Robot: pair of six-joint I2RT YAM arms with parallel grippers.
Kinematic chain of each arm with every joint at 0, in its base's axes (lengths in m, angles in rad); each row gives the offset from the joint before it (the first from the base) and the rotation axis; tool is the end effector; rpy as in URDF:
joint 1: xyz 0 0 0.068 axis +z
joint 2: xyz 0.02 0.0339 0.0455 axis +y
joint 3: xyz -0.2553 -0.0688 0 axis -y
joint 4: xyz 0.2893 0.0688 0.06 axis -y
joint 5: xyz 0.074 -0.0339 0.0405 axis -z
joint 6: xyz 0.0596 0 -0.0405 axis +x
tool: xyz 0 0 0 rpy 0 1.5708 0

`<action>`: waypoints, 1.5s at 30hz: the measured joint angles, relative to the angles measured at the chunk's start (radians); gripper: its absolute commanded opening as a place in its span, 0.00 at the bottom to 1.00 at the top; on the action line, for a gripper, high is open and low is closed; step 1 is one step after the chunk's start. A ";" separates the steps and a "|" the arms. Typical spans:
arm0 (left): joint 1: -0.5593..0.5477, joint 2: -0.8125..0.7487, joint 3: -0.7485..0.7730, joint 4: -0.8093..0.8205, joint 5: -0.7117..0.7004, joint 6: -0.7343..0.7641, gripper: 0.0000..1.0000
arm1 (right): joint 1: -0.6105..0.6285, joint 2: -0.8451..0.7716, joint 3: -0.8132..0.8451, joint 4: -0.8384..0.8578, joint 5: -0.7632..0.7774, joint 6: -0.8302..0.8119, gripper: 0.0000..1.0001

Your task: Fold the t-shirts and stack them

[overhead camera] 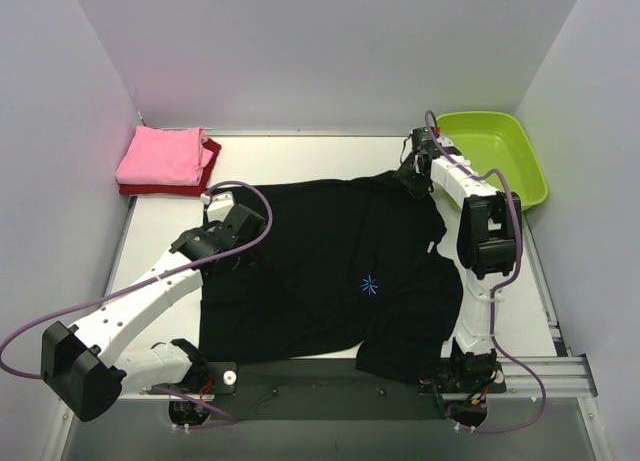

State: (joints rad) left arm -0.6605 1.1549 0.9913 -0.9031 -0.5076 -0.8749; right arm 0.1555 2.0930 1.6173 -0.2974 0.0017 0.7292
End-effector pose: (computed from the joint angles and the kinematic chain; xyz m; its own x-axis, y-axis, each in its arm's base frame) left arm 0.2333 -0.1446 0.2487 -0.7125 -0.2958 -0.6363 -0.3058 0.9470 -0.0979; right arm 0.5213 0.0816 0.1623 -0.6169 0.5777 -0.5345 0.3451 0.8089 0.4760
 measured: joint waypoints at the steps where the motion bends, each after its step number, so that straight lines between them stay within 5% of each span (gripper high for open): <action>1: 0.002 0.000 -0.001 0.001 0.000 0.000 0.98 | -0.001 0.000 0.004 0.000 0.000 0.000 0.34; 12: 0.005 -0.002 -0.023 0.001 0.000 0.000 0.97 | -0.018 0.100 0.087 -0.006 -0.002 0.003 0.15; 15: 0.008 -0.005 -0.027 0.001 0.000 0.000 0.97 | -0.018 0.159 0.157 -0.015 -0.003 0.003 0.00; 24: 0.021 -0.044 -0.045 -0.008 -0.001 0.000 0.97 | -0.018 0.288 0.389 0.001 -0.019 0.034 0.00; 25: 0.023 -0.045 -0.046 -0.008 -0.001 0.000 0.97 | -0.018 0.288 0.389 0.019 -0.026 0.041 0.02; 28: 0.026 -0.045 -0.048 -0.009 -0.001 0.000 0.97 | -0.018 0.288 0.389 0.079 -0.054 0.070 0.29; 29: 0.026 -0.045 -0.048 -0.010 -0.001 0.000 0.97 | -0.018 0.288 0.389 0.098 -0.064 0.081 0.48; 32: 0.027 -0.045 -0.048 -0.010 0.000 0.001 0.98 | -0.018 0.288 0.389 0.157 -0.093 0.117 0.71; 37: 0.027 -0.044 -0.048 -0.010 0.000 0.003 0.97 | -0.019 0.287 0.353 0.329 -0.154 0.199 0.78; 45: 0.027 -0.053 -0.058 -0.010 0.000 0.008 0.97 | -0.024 0.219 0.082 0.465 -0.220 0.232 0.72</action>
State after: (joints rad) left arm -0.6331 1.1023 0.9337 -0.9134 -0.5072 -0.8669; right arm 0.1314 2.3123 1.6989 0.1673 -0.2188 0.9615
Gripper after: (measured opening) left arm 0.975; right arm 0.761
